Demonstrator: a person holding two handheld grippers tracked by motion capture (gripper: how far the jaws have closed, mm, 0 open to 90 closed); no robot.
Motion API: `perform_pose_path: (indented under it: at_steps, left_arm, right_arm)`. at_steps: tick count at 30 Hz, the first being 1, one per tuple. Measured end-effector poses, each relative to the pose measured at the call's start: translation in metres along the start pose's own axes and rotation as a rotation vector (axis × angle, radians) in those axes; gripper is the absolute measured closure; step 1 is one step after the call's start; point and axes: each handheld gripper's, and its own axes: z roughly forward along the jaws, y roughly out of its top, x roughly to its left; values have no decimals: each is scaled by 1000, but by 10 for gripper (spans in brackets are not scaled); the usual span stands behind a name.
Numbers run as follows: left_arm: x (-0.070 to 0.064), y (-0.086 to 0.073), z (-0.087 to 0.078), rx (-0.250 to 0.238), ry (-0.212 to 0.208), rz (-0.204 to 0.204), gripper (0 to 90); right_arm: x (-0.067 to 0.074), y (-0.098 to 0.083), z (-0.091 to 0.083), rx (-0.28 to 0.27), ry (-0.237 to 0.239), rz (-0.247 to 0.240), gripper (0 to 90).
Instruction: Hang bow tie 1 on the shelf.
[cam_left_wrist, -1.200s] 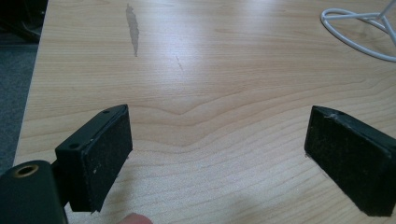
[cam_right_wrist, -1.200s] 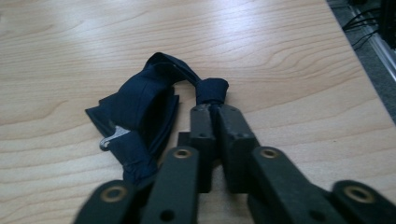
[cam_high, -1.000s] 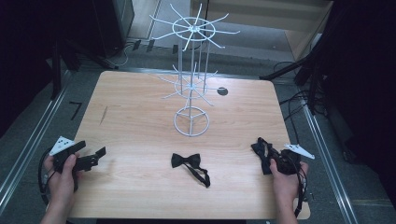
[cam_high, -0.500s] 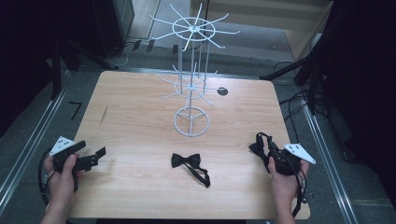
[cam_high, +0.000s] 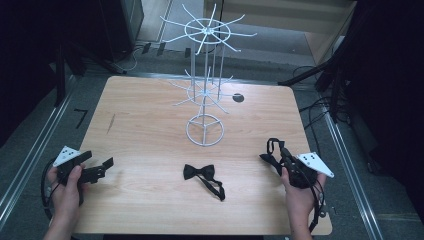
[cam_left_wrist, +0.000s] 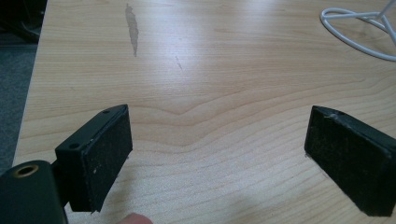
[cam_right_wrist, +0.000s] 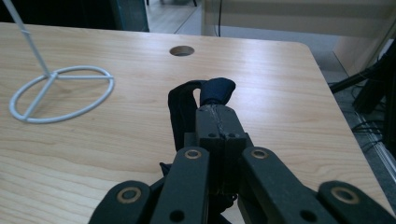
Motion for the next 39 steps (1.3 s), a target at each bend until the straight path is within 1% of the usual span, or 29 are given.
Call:
perform_pose_path:
  at_steps: [5,9,13,14,18,22,23,25,30,35,37,39]
  left_arm:
    - [0,0,0,1,1,0,83]
    - [0,0,0,1,0,1,83]
    - [0,0,0,1,0,1,83]
    - [0,0,0,1,0,1,82]
    - [0,0,0,1,-2,0,83]
    - [0,0,0,0,-2,-2,83]
    - [0,0,0,0,-2,-1,83]
    - [0,0,0,0,-3,-2,83]
    - [0,0,0,0,-3,-2,83]
    - [0,0,0,-2,-3,-2,83]
    - [0,0,0,-2,-3,-3,83]
    - [0,0,0,-2,-3,-3,83]
  right_arm:
    - [11,6,-3,-23,22,-13,900]
    - [19,11,-5,-44,53,-16,900]
    - [27,16,-7,-59,71,-19,900]
    - [30,18,-8,-68,79,-28,900]
    - [35,22,-10,-78,93,-32,900]
    - [42,27,-12,-87,111,-45,900]
    - [45,29,-12,-87,123,-52,900]
    - [47,29,-12,-89,126,-59,900]
    - [57,33,-11,-88,140,-87,900]
    - [67,38,-11,-96,164,-95,900]
    - [73,40,-11,-98,182,-100,900]
    - [75,41,-11,-98,188,-102,900]
